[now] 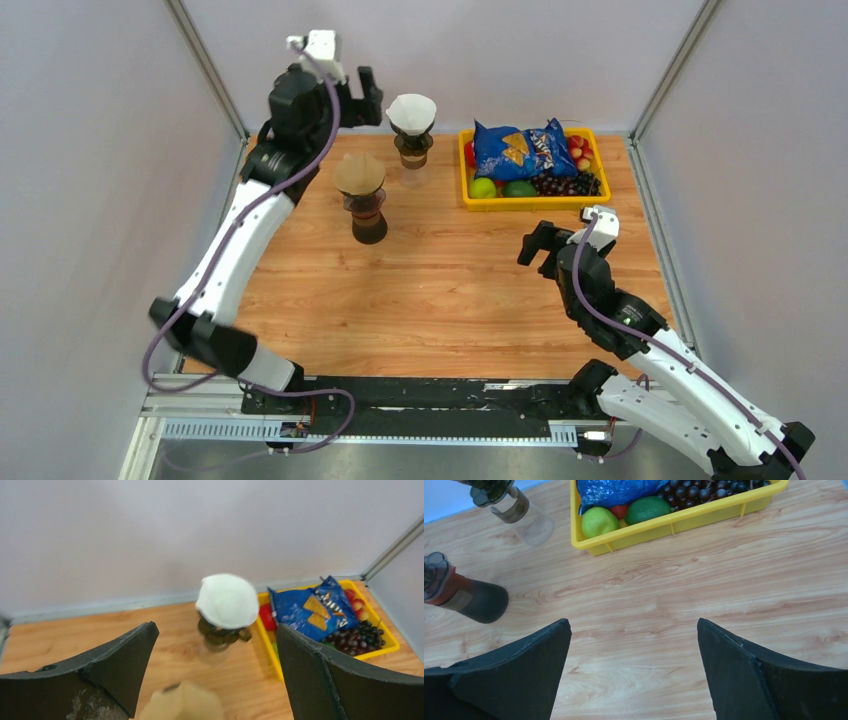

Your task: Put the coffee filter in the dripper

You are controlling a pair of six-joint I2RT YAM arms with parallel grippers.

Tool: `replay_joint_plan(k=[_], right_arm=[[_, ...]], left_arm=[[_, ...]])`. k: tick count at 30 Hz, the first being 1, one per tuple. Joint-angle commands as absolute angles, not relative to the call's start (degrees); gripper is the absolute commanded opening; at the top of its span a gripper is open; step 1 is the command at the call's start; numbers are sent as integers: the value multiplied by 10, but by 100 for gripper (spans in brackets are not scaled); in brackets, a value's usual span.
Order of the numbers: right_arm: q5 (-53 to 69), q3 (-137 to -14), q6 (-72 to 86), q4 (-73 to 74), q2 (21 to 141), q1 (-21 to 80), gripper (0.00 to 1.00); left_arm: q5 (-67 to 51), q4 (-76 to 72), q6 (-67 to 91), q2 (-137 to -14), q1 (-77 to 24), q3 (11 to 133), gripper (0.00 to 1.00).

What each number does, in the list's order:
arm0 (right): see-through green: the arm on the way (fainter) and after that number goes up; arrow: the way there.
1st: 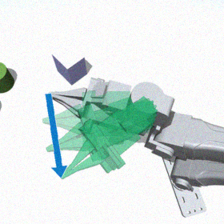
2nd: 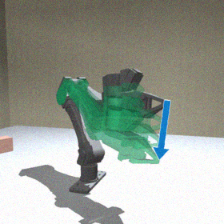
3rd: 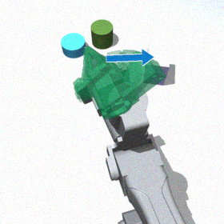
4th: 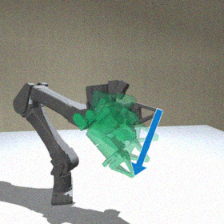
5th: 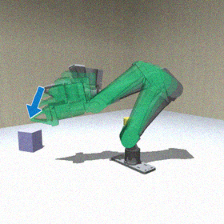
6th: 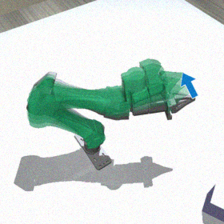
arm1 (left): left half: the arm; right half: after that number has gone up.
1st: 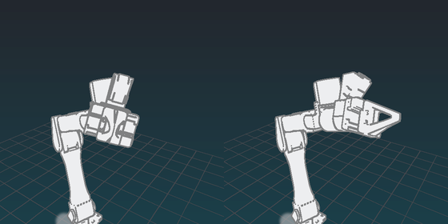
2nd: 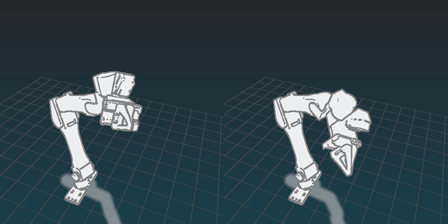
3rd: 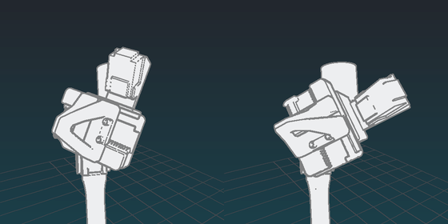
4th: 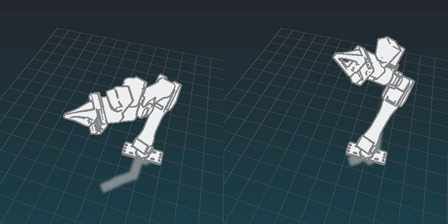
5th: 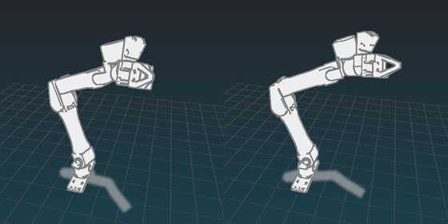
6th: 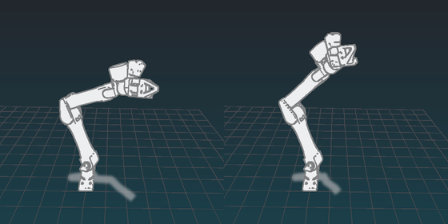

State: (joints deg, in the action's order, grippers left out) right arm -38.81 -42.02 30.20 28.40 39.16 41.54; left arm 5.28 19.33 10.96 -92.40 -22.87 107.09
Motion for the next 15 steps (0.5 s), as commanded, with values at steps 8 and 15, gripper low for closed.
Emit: replay_joint_plan(k=[8,15], right_arm=[[-472,-409,337,266,427,415,100],[-484,-399,342,266,459,415,100]], left_arm=[[335,218,253,-595,-145,655,100],[423,245,369,-443,-126,475,100]])
